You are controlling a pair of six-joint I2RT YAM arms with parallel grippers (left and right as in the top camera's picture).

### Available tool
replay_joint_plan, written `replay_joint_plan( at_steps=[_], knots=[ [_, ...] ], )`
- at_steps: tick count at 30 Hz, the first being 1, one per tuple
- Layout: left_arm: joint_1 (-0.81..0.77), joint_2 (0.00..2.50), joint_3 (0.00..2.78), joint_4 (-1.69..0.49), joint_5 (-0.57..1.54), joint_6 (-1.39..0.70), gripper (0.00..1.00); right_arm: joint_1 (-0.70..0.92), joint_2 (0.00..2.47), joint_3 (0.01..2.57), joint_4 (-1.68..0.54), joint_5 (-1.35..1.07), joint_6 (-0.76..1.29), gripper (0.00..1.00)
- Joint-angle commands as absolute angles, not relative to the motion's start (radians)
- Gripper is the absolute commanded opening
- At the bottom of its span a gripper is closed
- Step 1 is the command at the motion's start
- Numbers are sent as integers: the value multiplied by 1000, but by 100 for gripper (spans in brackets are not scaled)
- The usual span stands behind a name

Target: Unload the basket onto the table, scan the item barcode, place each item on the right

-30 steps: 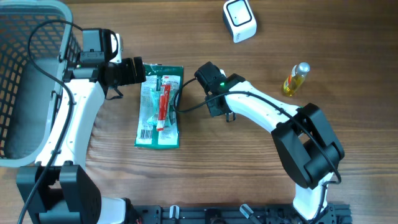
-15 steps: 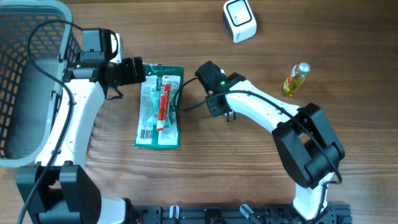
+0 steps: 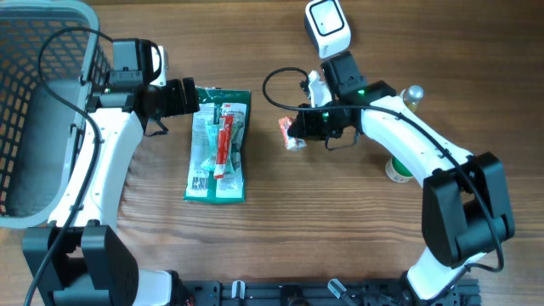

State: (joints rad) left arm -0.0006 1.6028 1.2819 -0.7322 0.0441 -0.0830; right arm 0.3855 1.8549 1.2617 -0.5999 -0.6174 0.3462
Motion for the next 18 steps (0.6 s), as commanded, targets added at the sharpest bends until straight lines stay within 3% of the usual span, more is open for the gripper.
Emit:
replay_joint_plan(
  at_steps=[1,8,18],
  knots=[
    [3,1599,1289,-730,52,-67,100,372,1847,1183,-511,-801,391,4],
    [3,1599,1289,-730,52,-67,100,354,1850,1037,-292,-900,475,4],
    [3,1599,1289,-730,52,-67,100,309,1860,1005,-276,-857,470,4]
  ],
)
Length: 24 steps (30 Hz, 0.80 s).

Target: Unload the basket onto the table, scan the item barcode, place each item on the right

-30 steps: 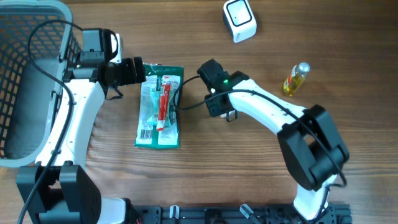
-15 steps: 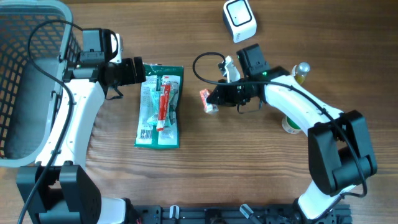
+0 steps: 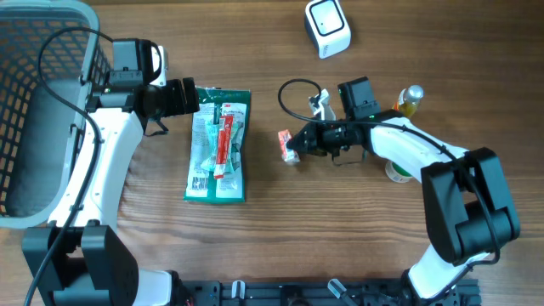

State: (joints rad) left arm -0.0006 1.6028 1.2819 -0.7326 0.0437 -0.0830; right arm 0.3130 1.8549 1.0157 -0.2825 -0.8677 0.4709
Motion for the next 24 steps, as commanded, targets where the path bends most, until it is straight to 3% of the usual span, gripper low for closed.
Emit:
replay_joint_plan(
  at_steps=[1,11,24],
  knots=[
    [3,1599,1289,-730,52,-67,100,309,1862,1001,-273,-847,471,4],
    [3,1599,1289,-730,52,-67,100,300,1893,941,-113,-884,580,4],
    [3,1599,1289,-730,52,-67,100,299,1951,941,-86,-829,579,6]
  ],
)
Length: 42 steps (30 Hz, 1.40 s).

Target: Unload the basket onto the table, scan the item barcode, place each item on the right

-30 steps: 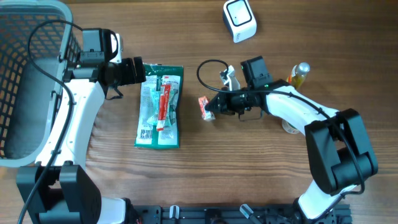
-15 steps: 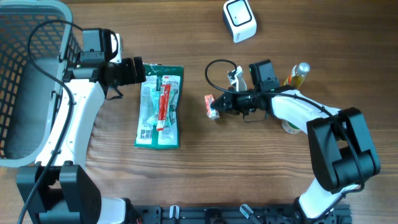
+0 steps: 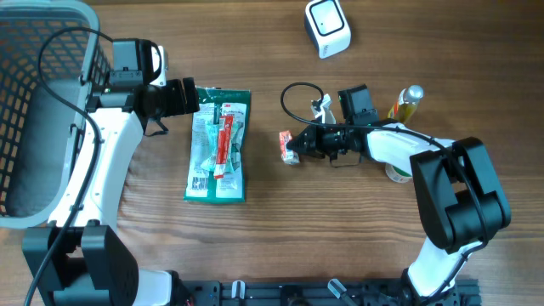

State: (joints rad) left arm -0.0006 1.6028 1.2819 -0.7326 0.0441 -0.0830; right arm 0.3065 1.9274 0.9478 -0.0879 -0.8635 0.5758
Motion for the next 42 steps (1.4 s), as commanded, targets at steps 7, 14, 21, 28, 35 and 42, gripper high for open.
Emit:
replay_joint_plan(
  at_steps=[7,14,21,28,35,42],
  knots=[
    [3,1599,1289,-730,52,-67,100,248,1922,942,-99,-889,576,9],
    [3,1599,1289,-730,52,-67,100,234,1911,942,-120,-889,550,25],
    [3,1599,1289,-730,52,-67,100,234,1851,943,-120,-869,549,44],
    [3,1599,1289,-730,52,-67,100,234,1731,986,-181,-770,549,53],
    [3,1599,1289,-730,52,-67,100,304,1656,1230,-574,-464,418,60],
    [3,1599,1289,-730,52,-67,100,539,1668,1275,-661,-49,422,72]
  ],
)
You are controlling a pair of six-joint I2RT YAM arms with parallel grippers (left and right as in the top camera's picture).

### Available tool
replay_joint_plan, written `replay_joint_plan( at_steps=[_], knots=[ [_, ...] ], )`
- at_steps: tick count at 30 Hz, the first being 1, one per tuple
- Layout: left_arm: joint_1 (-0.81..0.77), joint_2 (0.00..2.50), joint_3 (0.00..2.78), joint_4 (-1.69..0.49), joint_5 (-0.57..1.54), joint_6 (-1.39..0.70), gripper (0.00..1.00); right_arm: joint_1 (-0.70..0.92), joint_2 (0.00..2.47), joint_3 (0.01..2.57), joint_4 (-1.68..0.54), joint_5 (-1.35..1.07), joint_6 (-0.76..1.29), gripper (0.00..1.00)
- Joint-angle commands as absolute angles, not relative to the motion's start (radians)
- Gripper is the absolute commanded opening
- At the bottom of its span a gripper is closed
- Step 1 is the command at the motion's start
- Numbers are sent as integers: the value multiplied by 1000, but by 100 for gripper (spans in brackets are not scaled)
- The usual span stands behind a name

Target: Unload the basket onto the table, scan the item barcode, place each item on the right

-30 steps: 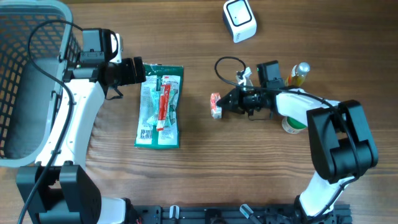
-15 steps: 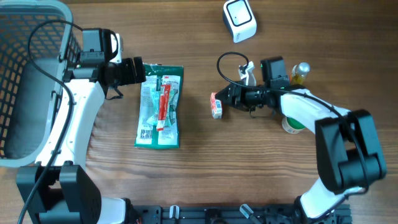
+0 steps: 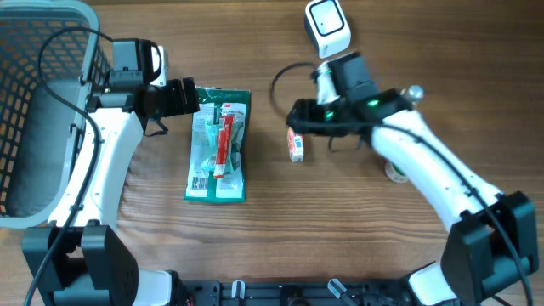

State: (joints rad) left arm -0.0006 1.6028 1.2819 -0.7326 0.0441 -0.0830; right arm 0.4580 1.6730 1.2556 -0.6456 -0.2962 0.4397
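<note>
A small white box with a red end (image 3: 297,145) hangs at the tips of my right gripper (image 3: 297,127), which is shut on its upper end, above the middle of the table. The white barcode scanner (image 3: 327,27) stands at the far edge, just behind my right wrist. My left gripper (image 3: 192,96) rests open at the top left corner of a flat green packet (image 3: 218,146) and holds nothing.
A grey mesh basket (image 3: 34,51) fills the far left. A small bottle (image 3: 413,92) and a round green-and-white lid (image 3: 394,172) sit to the right, partly under my right arm. A black cable (image 3: 285,76) loops by the right wrist.
My right gripper was low at the table with the small box at its tips. Now the arm is raised and nearer the scanner, and the box hangs lengthwise from the fingers. The left arm stayed still.
At first my right gripper held the small box just below the scanner. At the two later moments the arm was stretched low to the right, with the box down on the table at its fingertips. Now the box is up again in a new orientation.
</note>
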Motion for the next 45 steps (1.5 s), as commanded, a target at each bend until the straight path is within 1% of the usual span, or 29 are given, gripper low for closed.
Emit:
replay_joint_plan(
  at_steps=[1,4,9,13,23,25,26,27,29,31,33,34,35,38,39,40,41,42,43,45],
  knots=[
    [3,1599,1289,-730,52,-67,100,567,1678,1274,-664,-12,423,72],
    [3,1599,1289,-730,52,-67,100,620,1710,1271,-660,59,452,76],
    [3,1599,1289,-730,52,-67,100,624,1782,1270,-654,54,469,81],
    [3,1599,1289,-730,52,-67,100,624,1838,1269,-642,21,470,80],
    [3,1599,1289,-730,52,-67,100,624,1925,1268,-645,22,471,79],
    [3,1599,1289,-730,52,-67,100,624,1933,1268,-649,22,470,75],
    [3,1599,1289,-730,52,-67,100,624,1934,1267,-649,22,470,75],
    [3,1599,1289,-730,52,-67,100,624,1935,1268,-649,23,470,72],
    [3,1599,1289,-730,52,-67,100,624,1935,1268,-649,26,471,53],
    [3,1599,1289,-730,52,-67,100,624,1935,1268,-650,26,470,44],
    [3,1599,1289,-730,52,-67,100,624,1935,1268,-656,35,470,31],
    [3,1599,1289,-730,52,-67,100,624,1935,1268,-660,48,470,35],
    [3,1599,1289,-730,52,-67,100,624,1935,1268,-662,57,471,46],
    [3,1599,1289,-730,52,-67,100,624,1935,1268,-663,72,471,60],
    [3,1599,1289,-730,52,-67,100,624,1935,1268,-662,72,470,52],
    [3,1599,1289,-730,52,-67,100,624,1936,1268,-661,71,471,30],
    [3,1599,1289,-730,52,-67,100,624,1936,1268,-662,71,471,19],
    [3,1599,1289,-730,52,-67,100,624,1938,1267,-662,71,471,18],
    [3,1599,1289,-730,52,-67,100,624,1938,1268,-662,72,470,25],
    [3,1599,1289,-730,52,-67,100,624,1938,1268,-659,72,471,54]
  ],
)
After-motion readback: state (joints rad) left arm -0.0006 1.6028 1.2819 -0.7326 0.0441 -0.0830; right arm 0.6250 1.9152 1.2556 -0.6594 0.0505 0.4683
